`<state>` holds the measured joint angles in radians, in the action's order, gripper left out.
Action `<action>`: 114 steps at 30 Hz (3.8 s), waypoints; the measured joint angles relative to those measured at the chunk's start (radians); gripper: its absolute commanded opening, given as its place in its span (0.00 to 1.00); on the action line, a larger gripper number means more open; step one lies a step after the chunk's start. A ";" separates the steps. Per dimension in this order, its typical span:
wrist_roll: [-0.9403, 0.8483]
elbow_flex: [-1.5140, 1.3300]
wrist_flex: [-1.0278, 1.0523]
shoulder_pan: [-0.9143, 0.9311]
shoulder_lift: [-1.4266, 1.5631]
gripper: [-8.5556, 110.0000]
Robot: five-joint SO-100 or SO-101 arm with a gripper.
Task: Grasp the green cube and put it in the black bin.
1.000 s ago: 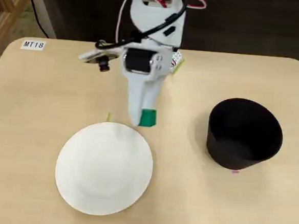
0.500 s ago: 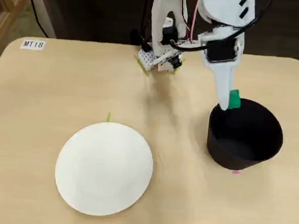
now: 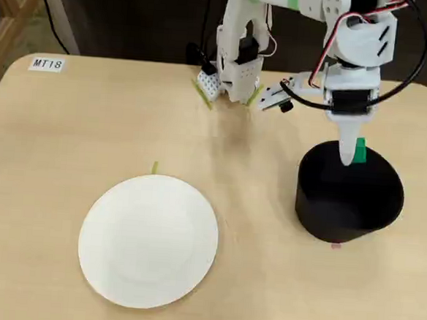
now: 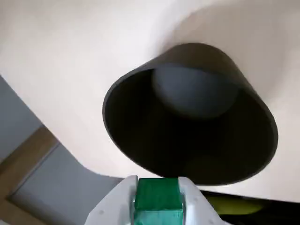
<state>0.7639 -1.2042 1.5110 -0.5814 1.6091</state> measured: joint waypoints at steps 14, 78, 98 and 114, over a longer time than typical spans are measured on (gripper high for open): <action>0.049 -0.161 -0.034 -0.035 -0.008 0.07; -0.675 -1.200 -0.350 0.408 1.094 0.07; -0.687 -1.575 -0.385 0.581 1.473 0.07; -0.719 -1.698 -0.319 0.588 1.592 0.07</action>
<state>0.0445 -2.9023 1.1919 0.0061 3.2014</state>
